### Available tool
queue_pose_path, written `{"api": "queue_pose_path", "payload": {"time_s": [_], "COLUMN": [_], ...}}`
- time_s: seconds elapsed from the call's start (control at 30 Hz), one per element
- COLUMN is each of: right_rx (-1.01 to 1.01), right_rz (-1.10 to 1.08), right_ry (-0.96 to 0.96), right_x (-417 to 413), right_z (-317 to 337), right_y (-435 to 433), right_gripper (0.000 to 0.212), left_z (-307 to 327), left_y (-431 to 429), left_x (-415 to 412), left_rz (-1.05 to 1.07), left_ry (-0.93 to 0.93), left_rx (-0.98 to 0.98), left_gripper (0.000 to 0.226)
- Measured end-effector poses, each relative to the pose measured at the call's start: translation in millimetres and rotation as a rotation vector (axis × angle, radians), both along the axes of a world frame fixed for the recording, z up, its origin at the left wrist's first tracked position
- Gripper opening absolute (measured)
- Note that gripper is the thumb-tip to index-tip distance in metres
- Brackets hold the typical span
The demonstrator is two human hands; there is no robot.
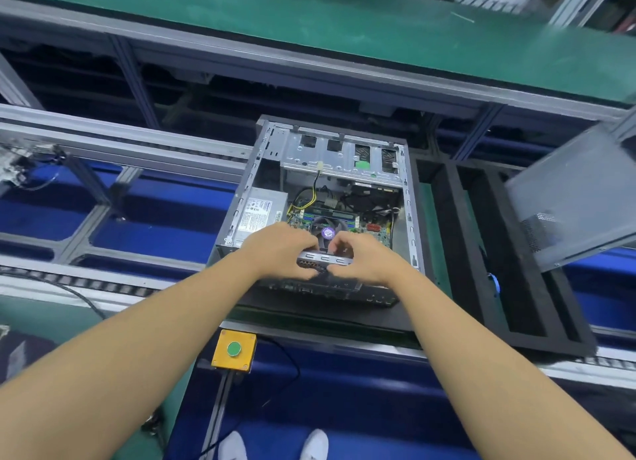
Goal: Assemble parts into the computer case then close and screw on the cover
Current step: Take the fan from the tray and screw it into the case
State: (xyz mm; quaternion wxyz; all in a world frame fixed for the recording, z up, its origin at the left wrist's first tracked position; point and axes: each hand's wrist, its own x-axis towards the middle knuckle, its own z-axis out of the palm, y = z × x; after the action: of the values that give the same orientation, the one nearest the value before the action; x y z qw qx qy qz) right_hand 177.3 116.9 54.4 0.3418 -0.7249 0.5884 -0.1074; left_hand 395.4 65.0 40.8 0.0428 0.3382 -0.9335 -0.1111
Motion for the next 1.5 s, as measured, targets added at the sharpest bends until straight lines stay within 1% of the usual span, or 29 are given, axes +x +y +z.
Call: {"api": "queue_pose_path", "payload": {"time_s": [0.07,0.2,0.3,0.37,0.43,0.5,0.57,0.63,0.67,0.7,0.73,0.8,0.83,0.9,0.97,1.0,1.03,1.07,1.1,1.13,1.17,1.23,1.27,1.3,1.37,1.43,1.47,1.5], "right_rx": [-0.004,0.018,0.053,0.080,0.082,0.002,-0.142,-0.339,-0.424,-0.470,-0.469,-0.405,-0.366,-0.239,-0.106,-0.048,0.015,0.088,0.169,0.250,0.316,0.378,0.410,0.455,0.531,0.536,0.530,0.520], "right_rz": [0.004,-0.009,-0.026,-0.014,-0.068,-0.155,-0.248,-0.309,-0.307,-0.283,-0.237,-0.095,-0.022,0.065,0.103,0.125,0.149,0.167,0.174,0.175,0.177,0.185,0.176,0.156,0.157,0.175,0.150,0.114], "right_ry": [0.009,0.054,0.102,0.075,0.013,0.042,0.035,-0.070,-0.118,-0.168,-0.221,-0.291,-0.310,-0.340,-0.330,-0.305,-0.274,-0.243,-0.217,-0.197,-0.169,-0.067,-0.014,0.024,0.120,0.260,0.305,0.326], "right_x": [0.3,2.3,4.0,6.2,7.2,7.6,15.6,35.5,51.1,70.5,92.6,140.5,164.1,207.8,245.0,261.6,276.7,291.0,304.6,316.6,327.4,346.4,354.8,363.2,378.1,389.9,394.1,397.7], "right_z": [0.4,0.1,1.5,5.4,8.1,9.0,11.8,16.7,20.1,23.2,27.2,32.0,31.8,26.5,13.6,4.2,-7.2,-18.8,-30.9,-43.8,-57.0,-84.7,-97.9,-110.6,-134.0,-155.2,-164.9,-173.1], "right_y": [0.5,0.0,-2.8,-2.3,-2.0,-3.8,-3.2,-1.5,-0.5,-0.2,0.7,3.6,5.5,9.4,11.5,11.9,12.2,13.2,14.3,16.3,19.2,27.7,33.4,39.4,52.2,65.5,72.8,79.6], "right_gripper": [0.029,0.044,0.063,0.076,0.080,0.068,0.052,0.024,0.015,0.011,0.010,0.011,0.015,0.024,0.031,0.031,0.029,0.030,0.037,0.045,0.048,0.043,0.044,0.050,0.072,0.088,0.091,0.090], "left_z": [-3.3,-2.5,3.2,7.2,11.5,16.2,21.3,27.4,29.0,29.3,28.3,22.8,19.5,11.8,0.9,-5.1,-12.8,-20.6,-27.9,-35.4,-43.5,-59.9,-67.7,-76.0,-91.6,-104.3,-110.1,-114.5], "left_y": [0.0,-2.5,-2.7,-1.3,2.1,7.8,14.9,24.1,28.7,32.8,37.5,47.3,52.5,63.6,75.0,81.8,89.2,96.7,103.9,111.1,118.0,132.2,138.2,144.0,153.9,162.5,167.5,172.2], "left_x": [0.2,-0.3,-0.1,4.4,14.4,30.9,53.3,79.4,94.5,110.6,127.4,161.2,176.7,203.5,224.7,233.6,241.3,249.2,256.7,264.9,273.3,287.1,293.1,299.0,307.9,314.4,316.8,318.3], "left_rz": [0.008,0.050,0.044,0.083,0.137,0.193,0.259,0.404,0.512,0.627,0.726,0.852,0.902,0.989,1.036,1.071,1.087,1.078,1.070,1.080,1.109,1.219,1.281,1.341,1.421,1.444,1.452,1.469], "left_ry": [0.006,0.054,0.082,0.128,0.186,0.278,0.411,0.585,0.670,0.738,0.789,0.831,0.807,0.663,0.536,0.544,0.562,0.570,0.567,0.549,0.561,0.651,0.690,0.692,0.664,0.629,0.648,0.678], "left_rx": [0.009,0.092,0.063,0.080,0.107,0.121,0.118,0.141,0.170,0.178,0.190,0.241,0.265,0.300,0.317,0.349,0.403,0.448,0.487,0.519,0.545,0.618,0.644,0.663,0.703,0.735,0.755,0.773], "left_gripper": [0.045,0.061,0.066,0.071,0.074,0.066,0.046,0.023,0.023,0.032,0.041,0.052,0.053,0.048,0.037,0.031,0.029,0.039,0.052,0.058,0.056,0.044,0.043,0.045,0.047,0.045,0.046,0.048]}}
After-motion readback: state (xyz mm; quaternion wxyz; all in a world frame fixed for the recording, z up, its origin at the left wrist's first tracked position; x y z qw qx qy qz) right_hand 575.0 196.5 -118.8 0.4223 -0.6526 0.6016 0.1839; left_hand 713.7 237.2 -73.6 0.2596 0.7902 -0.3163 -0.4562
